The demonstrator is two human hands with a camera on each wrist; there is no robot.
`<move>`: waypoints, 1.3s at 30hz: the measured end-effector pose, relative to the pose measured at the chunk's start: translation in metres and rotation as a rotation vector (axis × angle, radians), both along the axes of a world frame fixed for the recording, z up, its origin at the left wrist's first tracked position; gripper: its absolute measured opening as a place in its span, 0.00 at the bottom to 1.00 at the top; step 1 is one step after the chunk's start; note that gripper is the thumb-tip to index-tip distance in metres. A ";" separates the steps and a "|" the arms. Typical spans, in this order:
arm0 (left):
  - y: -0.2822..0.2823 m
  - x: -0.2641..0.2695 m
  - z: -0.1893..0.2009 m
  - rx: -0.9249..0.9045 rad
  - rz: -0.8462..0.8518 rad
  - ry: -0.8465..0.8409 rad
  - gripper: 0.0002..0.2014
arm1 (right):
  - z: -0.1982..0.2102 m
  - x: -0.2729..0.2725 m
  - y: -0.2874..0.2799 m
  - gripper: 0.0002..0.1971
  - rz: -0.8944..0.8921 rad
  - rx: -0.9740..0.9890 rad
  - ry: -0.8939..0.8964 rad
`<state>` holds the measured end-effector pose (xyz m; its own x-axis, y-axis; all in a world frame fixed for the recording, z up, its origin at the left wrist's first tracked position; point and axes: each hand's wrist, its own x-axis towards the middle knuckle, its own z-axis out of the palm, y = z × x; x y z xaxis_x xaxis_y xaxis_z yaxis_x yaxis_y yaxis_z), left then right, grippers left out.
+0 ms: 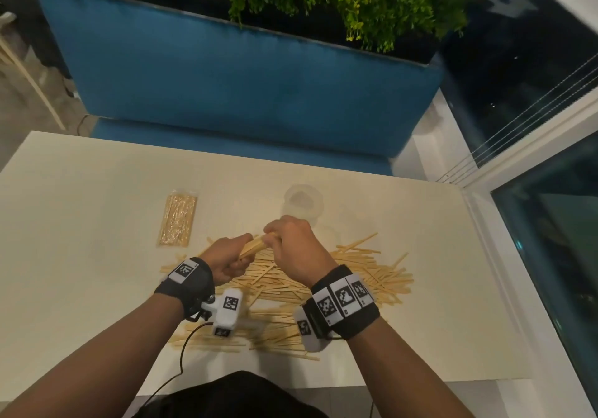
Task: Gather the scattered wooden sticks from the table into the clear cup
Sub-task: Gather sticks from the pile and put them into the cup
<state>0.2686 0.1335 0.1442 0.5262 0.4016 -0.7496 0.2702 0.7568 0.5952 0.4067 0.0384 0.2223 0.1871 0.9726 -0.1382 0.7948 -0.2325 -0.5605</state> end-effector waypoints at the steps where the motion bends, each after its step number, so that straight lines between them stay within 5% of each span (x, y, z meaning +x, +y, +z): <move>1: 0.000 -0.001 0.000 0.011 -0.005 0.008 0.16 | -0.001 -0.001 -0.002 0.12 -0.072 -0.016 0.069; 7: 0.007 0.013 0.008 0.060 -0.052 0.061 0.15 | 0.001 0.019 -0.005 0.07 -0.470 -0.049 0.424; 14: 0.041 0.062 0.035 -0.044 0.167 -0.107 0.17 | 0.020 0.100 0.005 0.08 -0.659 0.020 0.662; 17: 0.053 0.079 0.032 0.164 0.177 0.035 0.16 | 0.022 0.129 0.006 0.07 -0.714 0.068 0.670; 19: 0.057 0.084 0.023 0.443 0.074 0.225 0.12 | 0.020 0.141 0.007 0.07 -0.767 0.084 0.617; 21: 0.057 0.088 0.015 0.655 -0.161 0.316 0.28 | 0.017 0.148 0.011 0.06 -0.816 0.079 0.481; 23: 0.053 0.093 0.012 0.804 -0.379 0.259 0.45 | 0.011 0.146 0.020 0.05 -0.814 0.041 0.336; 25: 0.046 0.099 0.013 0.935 -0.474 0.145 0.44 | 0.000 0.137 0.036 0.06 -0.781 0.010 0.285; 27: 0.041 0.104 0.012 1.023 -0.459 0.094 0.38 | -0.015 0.121 0.054 0.07 -0.709 -0.006 0.214; 33: 0.038 0.103 0.012 1.009 -0.371 0.079 0.40 | -0.059 0.088 0.080 0.12 -0.560 -0.083 -0.061; 39: 0.035 0.096 0.007 0.984 -0.341 0.063 0.36 | -0.062 0.071 0.080 0.14 -0.174 -0.345 -0.303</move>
